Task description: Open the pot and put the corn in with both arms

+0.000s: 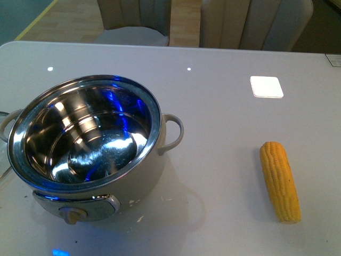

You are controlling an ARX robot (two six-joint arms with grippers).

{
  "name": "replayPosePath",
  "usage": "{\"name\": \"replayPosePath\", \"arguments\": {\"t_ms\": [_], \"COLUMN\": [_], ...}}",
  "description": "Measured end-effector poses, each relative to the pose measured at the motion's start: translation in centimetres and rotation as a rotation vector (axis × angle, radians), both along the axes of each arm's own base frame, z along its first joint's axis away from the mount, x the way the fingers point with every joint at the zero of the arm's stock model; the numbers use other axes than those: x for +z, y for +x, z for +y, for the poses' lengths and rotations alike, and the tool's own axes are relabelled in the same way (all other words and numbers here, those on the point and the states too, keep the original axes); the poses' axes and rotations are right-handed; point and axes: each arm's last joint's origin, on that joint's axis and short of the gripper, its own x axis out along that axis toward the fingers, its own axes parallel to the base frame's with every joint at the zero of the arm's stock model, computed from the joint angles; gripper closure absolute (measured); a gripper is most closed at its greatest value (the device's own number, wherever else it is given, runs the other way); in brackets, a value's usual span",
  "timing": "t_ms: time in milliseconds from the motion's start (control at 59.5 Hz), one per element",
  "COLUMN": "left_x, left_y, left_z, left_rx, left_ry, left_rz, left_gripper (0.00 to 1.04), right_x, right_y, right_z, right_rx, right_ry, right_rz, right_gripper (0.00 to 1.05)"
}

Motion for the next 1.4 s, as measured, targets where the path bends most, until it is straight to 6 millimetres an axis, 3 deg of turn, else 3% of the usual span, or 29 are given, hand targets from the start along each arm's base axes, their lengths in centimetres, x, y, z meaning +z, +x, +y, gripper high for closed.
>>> {"name": "replayPosePath", "arguments": {"t_ms": [235, 387, 673, 875, 1077, 1194, 1346, 1396], "left_x": [8.4, 12.1, 15.5, 16.3, 15.7, 15.3, 14.8, 14.7], "left_y": [-3.2, -6.5, -12.7, -15.2, -16.7, -17.6, -18.8, -19.1], "left_z": [-2.0, -4.0, -8.6, -10.4, -12.1, -12.8, -13.8, -14.0], "left_rx": [-0.124, -0.196, -0.323, -0.353, -0.384, -0.381, -0.388, -0.39], "left_ry": [-0.058, -0.094, -0.142, -0.173, 0.124, 0.152, 0.163, 0.161], "left_rz": [-0.118, -0.148, -0.129, -0.095, -0.246, -0.243, -0.239, -0.24], "left_gripper": [0.07, 0.07, 0.07, 0.07, 0.42, 0.62, 0.96, 1.02], "right_x": [0.0, 0.0, 0.0, 0.0, 0.0, 0.0, 0.0, 0.0], "right_y": [0.0, 0.0, 0.0, 0.0, 0.0, 0.0, 0.0, 0.0], "right_z": [0.0, 0.0, 0.0, 0.0, 0.0, 0.0, 0.0, 0.0], "right_rx": [0.0, 0.0, 0.0, 0.0, 0.0, 0.0, 0.0, 0.0], "right_ry": [0.0, 0.0, 0.0, 0.0, 0.0, 0.0, 0.0, 0.0], "right_rz": [0.0, 0.0, 0.0, 0.0, 0.0, 0.0, 0.0, 0.0], "right_gripper": [0.09, 0.09, 0.09, 0.09, 0.09, 0.09, 0.09, 0.09]}}
